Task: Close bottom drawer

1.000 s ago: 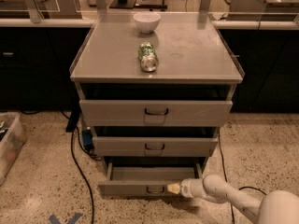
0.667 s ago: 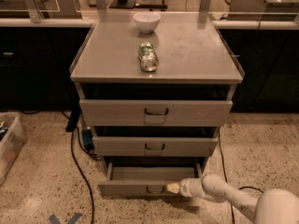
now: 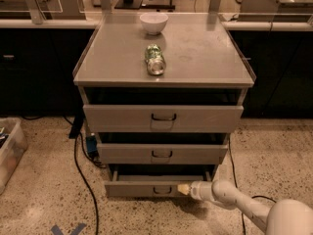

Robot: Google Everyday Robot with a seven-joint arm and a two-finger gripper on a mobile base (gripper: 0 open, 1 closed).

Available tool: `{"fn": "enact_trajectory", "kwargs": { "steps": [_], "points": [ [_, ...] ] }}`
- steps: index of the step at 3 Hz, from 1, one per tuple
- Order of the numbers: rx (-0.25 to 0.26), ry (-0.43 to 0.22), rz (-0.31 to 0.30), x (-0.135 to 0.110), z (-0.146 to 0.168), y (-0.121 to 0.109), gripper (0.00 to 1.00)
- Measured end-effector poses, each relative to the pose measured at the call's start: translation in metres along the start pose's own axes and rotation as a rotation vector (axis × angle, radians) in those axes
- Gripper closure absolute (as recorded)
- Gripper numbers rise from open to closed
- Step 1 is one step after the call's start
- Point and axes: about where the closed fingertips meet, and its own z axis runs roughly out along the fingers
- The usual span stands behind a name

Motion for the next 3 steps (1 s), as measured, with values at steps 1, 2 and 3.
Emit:
{"fn": "enact_trajectory", "kwargs": {
  "steps": [1, 2, 3],
  "points": [
    [0.0, 0.0, 0.0, 0.0, 0.0, 0.0, 1.0],
    [-0.014, 0.014, 0.018, 0.005, 0.015, -0.002, 1.0],
    [-0.013, 0.014, 0.018, 0.005, 0.015, -0.001, 1.0]
  ]
}}
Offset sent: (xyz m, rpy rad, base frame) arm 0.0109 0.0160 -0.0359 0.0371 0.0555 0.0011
